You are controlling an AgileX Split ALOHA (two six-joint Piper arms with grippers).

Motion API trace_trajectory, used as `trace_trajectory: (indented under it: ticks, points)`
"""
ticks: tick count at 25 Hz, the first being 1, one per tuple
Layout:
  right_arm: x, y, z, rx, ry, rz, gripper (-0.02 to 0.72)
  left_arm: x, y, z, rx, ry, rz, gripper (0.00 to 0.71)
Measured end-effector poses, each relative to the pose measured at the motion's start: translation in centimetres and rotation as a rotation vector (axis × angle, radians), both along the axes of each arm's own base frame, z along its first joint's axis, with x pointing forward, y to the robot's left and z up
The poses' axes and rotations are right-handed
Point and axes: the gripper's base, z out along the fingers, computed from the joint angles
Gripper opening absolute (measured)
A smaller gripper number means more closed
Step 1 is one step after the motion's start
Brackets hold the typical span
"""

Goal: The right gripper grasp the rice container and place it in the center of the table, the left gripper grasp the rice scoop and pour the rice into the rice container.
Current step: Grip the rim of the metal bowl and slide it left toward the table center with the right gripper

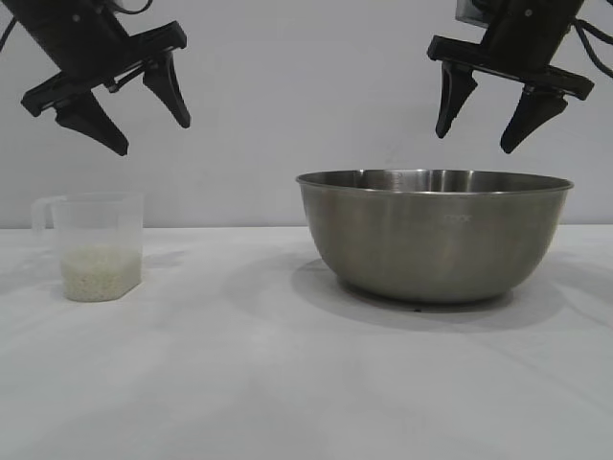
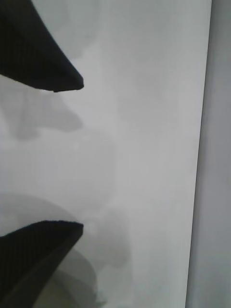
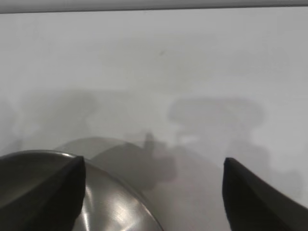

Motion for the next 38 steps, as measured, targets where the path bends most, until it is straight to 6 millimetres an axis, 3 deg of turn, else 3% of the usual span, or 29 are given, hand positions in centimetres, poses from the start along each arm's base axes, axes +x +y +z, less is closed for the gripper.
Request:
trace_trajectory:
  ticks: [19,31,34,38]
  points:
    - [-0.2,0.0,0.5,-0.011,0.029,0.022,0.525,0.0,0.0,0.0,0.000,0.001,-0.002,0.531]
    - [-2.5,-0.9,1.1,-0.150,0.301,0.122,0.525,-0.1,0.0,0.0,-0.002,0.006,-0.005,0.531]
    - [-2.3,-0.9,0.5,-0.150,0.318,0.122,0.525,-0.1,0.0,0.0,-0.002,0.006,-0.005,0.531]
    - [-1.8,-0.7,-2.2,-0.141,0.382,0.123,0.525,-0.1,0.0,0.0,-0.002,0.006,-0.005,0.531]
